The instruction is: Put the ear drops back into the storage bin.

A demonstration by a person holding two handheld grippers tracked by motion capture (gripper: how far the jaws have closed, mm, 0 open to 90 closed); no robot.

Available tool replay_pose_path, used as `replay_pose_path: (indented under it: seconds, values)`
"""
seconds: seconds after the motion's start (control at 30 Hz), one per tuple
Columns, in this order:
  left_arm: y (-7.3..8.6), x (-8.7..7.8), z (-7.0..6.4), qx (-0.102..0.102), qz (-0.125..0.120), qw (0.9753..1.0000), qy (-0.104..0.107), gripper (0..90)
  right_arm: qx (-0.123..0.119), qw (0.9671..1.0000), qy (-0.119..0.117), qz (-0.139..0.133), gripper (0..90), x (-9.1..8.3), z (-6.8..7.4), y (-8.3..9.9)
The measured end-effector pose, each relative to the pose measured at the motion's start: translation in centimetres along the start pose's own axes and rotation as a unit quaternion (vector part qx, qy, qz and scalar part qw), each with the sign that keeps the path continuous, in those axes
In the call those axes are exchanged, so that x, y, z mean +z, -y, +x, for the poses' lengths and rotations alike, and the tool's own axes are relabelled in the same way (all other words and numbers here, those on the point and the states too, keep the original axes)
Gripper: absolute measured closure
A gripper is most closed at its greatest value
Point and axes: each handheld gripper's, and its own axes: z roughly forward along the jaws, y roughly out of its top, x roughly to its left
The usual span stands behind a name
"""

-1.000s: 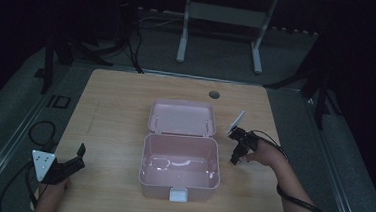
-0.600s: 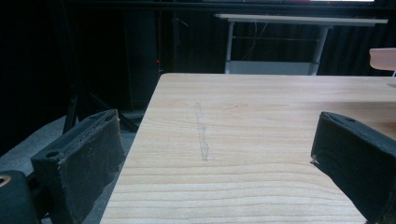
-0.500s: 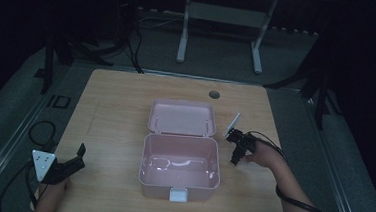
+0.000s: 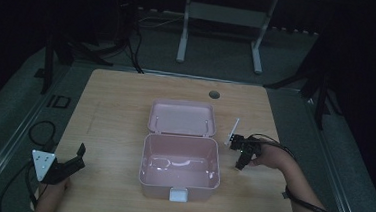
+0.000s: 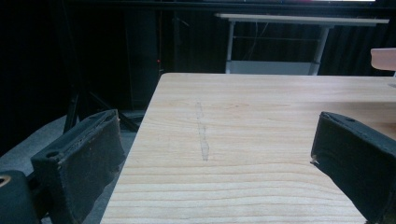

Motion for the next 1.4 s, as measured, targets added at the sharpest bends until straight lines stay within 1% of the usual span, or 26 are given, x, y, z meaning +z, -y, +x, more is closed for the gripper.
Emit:
replay_pose_path:
  seconds: [0.03, 0.07, 0.1, 0.13, 0.17, 0.2, 0.27, 0.4, 0.53, 0.63, 0.67, 0.7, 0.73, 0.77, 0.83, 0.9, 0.93, 0.97, 1.0, 1.1, 1.17, 1.2, 1.23, 1.3, 1.37, 1.4]
  values:
    - [0.0, 0.0, 0.0, 0.0, 0.0, 1.0, 0.0, 2.4, -0.008, 1.0, -0.002, 0.001, 59.4, -0.1, 0.2, 0.1]
    - [0.0, 0.0, 0.0, 0.001, 0.0, 1.0, 0.0, 2.4, -0.008, 1.0, -0.002, 0.001, 59.4, -0.1, 0.2, 0.1]
    - [0.0, 0.0, 0.0, 0.0, 0.0, 1.0, 0.0, 2.4, -0.029, 0.9996, -0.005, 0.005, 59.4, -0.2, 0.5, 0.3]
    - [0.0, 0.0, 0.0, 0.0, 0.0, 1.0, 0.0, 2.4, -0.029, 0.9996, -0.005, 0.005, 59.4, -0.2, 0.5, 0.3]
    - [0.0, 0.0, 0.0, 0.0, 0.0, 1.0, 0.0, 2.4, -0.052, 0.9986, -0.007, 0.006, 59.4, -0.2, 0.9, 0.6]
    - [0.0, 0.0, 0.0, 0.001, 0.0, 1.0, 0.0, 2.4, -0.065, 0.9978, -0.002, 0.007, 59.4, -0.2, 1.1, 0.7]
    - [0.0, 0.0, 0.0, 0.001, 0.0, 1.0, 0.0, 2.3, -0.093, 0.9957, 0.001, 0.0, 59.4, -0.3, 1.6, 0.9]
    - [0.0, 0.0, 0.0, 0.001, 0.0, 1.0, 0.0, 2.4, -0.144, 0.9896, 0.007, -0.002, 59.4, -0.5, 2.6, 1.4]
    - [0.0, 0.0, 0.0, 0.002, 0.001, 1.0, 0.0, 2.4, -0.159, 0.987, 0.019, 0.011, 59.4, -0.6, 3.3, 1.5]
    - [0.0, 0.0, 0.0, 0.002, 0.001, 1.0, -0.001, 2.4, -0.176, 0.9835, 0.032, 0.023, 59.4, -0.6, 3.8, 1.6]
    - [0.0, 0.0, 0.0, 0.001, 0.0, 1.0, -0.001, 2.4, -0.183, 0.9823, 0.03, 0.026, 59.4, -0.6, 4.0, 1.6]
    - [0.0, 0.0, 0.0, 0.001, 0.0, 1.0, -0.001, 2.4, -0.183, 0.9823, 0.03, 0.026, 59.4, -0.6, 4.0, 1.6]
    - [0.0, 0.0, 0.0, 0.001, 0.0, 1.0, -0.001, 2.4, -0.191, 0.9805, 0.036, 0.025, 59.4, -0.7, 4.3, 1.7]
    - [0.0, 0.0, 0.0, 0.001, 0.0, 1.0, -0.001, 2.4, -0.191, 0.9805, 0.036, 0.025, 59.4, -0.7, 4.3, 1.7]
    - [0.0, 0.0, 0.0, 0.001, 0.001, 1.0, 0.0, 2.4, -0.213, 0.9755, 0.048, 0.029, 59.4, -0.8, 5.1, 1.7]
    - [0.0, 0.0, 0.0, 0.002, 0.001, 1.0, 0.0, 2.4, -0.22, 0.9735, 0.054, 0.034, 59.4, -0.7, 5.6, 1.7]
    - [0.0, 0.0, 0.0, 0.002, 0.001, 1.0, 0.0, 2.4, -0.22, 0.9735, 0.054, 0.034, 59.4, -0.7, 5.6, 1.7]
    - [0.0, 0.0, 0.0, 0.003, 0.001, 1.0, 0.0, 2.4, -0.227, 0.9717, 0.057, 0.033, 59.4, -0.7, 5.7, 1.8]
    - [0.0, 0.0, 0.0, 0.003, 0.001, 1.0, 0.0, 2.4, -0.231, 0.9708, 0.054, 0.033, 59.4, -0.7, 6.0, 1.8]
    - [0.0, 0.0, 0.0, 0.003, 0.002, 1.0, -0.001, 2.4, -0.234, 0.97, 0.053, 0.041, 59.4, -0.7, 6.2, 1.7]
    - [0.0, 0.0, 0.0, 0.002, 0.001, 1.0, 0.0, 2.4, -0.233, 0.9703, 0.05, 0.044, 59.4, -0.7, 6.2, 1.7]
    - [0.0, 0.0, 0.0, 0.002, 0.001, 1.0, 0.0, 2.4, -0.227, 0.9719, 0.042, 0.047, 59.4, -0.7, 6.3, 1.7]
    - [0.0, 0.0, 0.0, 0.002, 0.001, 1.0, 0.0, 2.4, -0.227, 0.9718, 0.042, 0.047, 59.4, -0.7, 6.4, 1.7]
    - [0.0, 0.0, 0.0, 0.0, 0.001, 1.0, -0.001, 2.4, -0.225, 0.9725, 0.038, 0.045, 59.4, -0.8, 6.4, 1.6]
    - [0.0, 0.0, 0.0, -0.001, 0.001, 1.0, -0.001, 2.4, -0.22, 0.9743, 0.032, 0.036, 59.4, -1.3, 6.5, 1.6]
    - [0.0, 0.0, 0.0, 0.001, 0.002, 1.0, -0.001, 2.4, -0.221, 0.9742, 0.03, 0.033, 59.4, -1.5, 6.5, 1.6]
